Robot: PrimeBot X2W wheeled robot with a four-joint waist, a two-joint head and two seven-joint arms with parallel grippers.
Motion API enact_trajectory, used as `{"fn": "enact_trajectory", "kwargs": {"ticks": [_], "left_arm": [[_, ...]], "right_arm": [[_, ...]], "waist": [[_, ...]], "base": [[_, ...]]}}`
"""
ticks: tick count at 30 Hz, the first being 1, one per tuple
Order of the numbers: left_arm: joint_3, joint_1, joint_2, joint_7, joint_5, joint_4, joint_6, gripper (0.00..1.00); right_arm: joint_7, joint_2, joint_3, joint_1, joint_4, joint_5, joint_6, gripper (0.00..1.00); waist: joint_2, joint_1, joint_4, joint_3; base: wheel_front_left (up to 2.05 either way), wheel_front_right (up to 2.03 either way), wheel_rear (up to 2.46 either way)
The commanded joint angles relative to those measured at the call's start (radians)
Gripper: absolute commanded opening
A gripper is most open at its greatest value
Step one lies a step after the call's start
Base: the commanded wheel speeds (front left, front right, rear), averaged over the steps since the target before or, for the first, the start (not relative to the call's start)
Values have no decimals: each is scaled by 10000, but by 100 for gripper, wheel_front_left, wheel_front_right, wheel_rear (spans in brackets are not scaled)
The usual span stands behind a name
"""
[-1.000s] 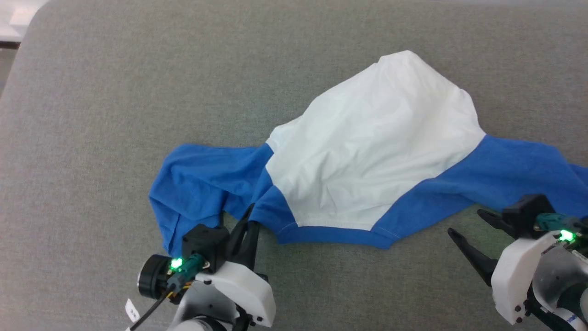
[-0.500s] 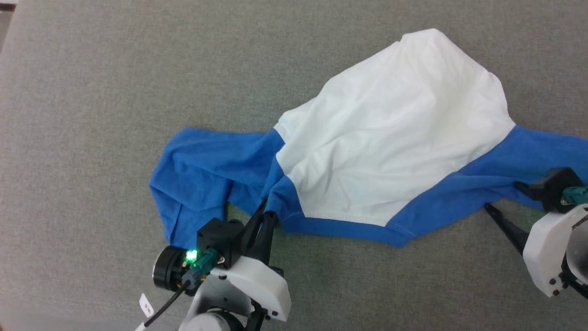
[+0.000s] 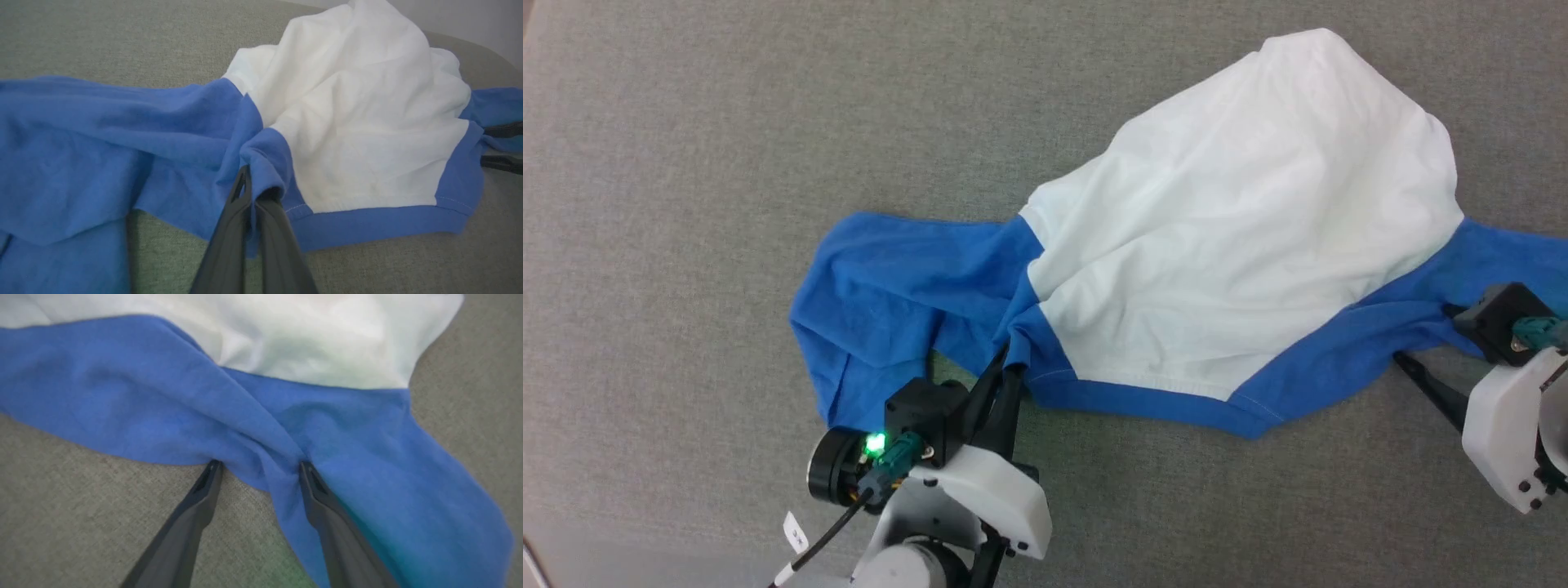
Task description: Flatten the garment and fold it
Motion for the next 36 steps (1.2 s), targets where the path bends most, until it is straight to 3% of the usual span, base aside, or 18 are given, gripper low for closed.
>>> {"fn": "enact_trajectory", "kwargs": {"ticks": [1, 2, 3, 4, 6, 7, 13, 18, 22, 29, 36], "left_arm": [[-16, -256, -32, -67, -56, 54, -23, 0], [-20, -279, -48, -79, -82, 76, -39, 0], [-24, -298, -68, -97, -117, 103, -60, 0], [-29, -317, -90, -119, -156, 133, -84, 0], [-31, -351, -119, -165, -220, 202, -124, 0], [-25, -364, -126, -185, -248, 238, -139, 0], [103, -429, -92, -474, -369, 267, -203, 0], [309, -440, -131, -943, -588, 44, -282, 0], [591, -407, -194, -1368, -1010, -358, -454, 0], [1080, -701, 9, -1365, -1354, -1018, -535, 0], [1409, -1955, 445, -424, -1432, -1427, -693, 0]], "right_arm": [[591, 101, 1032, 258, 527, 270, 67, 100], [770, -41, 1371, 139, 558, 434, 67, 100], [917, -173, 1679, 3, 600, 589, 67, 62], [1003, -290, 1957, -152, 642, 698, 67, 41], [963, -428, 2358, -478, 746, 869, 67, 10], [847, -434, 2442, -621, 840, 950, 67, 0], [-1169, 19, 1968, -1178, 1417, 985, 67, 0], [-3053, 712, 688, -909, 1823, 881, 67, 0], [-3943, 1310, -502, -432, 1773, 764, 67, 0], [-4390, 2343, -2508, 275, 947, 415, 67, 0], [-3579, 3270, -3695, -58, -698, -43, 67, 0]], "waist": [[-1, 2, 44, 35], [-1, 2, 63, 43], [-1, 2, 80, 46], [-1, 2, 99, 44], [-1, 2, 118, 23], [-1, 2, 119, 2], [-1, 2, -22, -297], [-1, 2, -325, -809], [-1, 2, -631, -1392], [-1, 2, -1098, -2483], [-1, 2, -1516, -3419]], "base": [[0, 0, 0], [0, 0, 0], [0, 0, 0], [0, 0, 0], [0, 0, 0], [0, 0, 0], [0, 0, 0], [0, 0, 0], [0, 0, 0], [0, 0, 0], [0, 0, 0]]}}
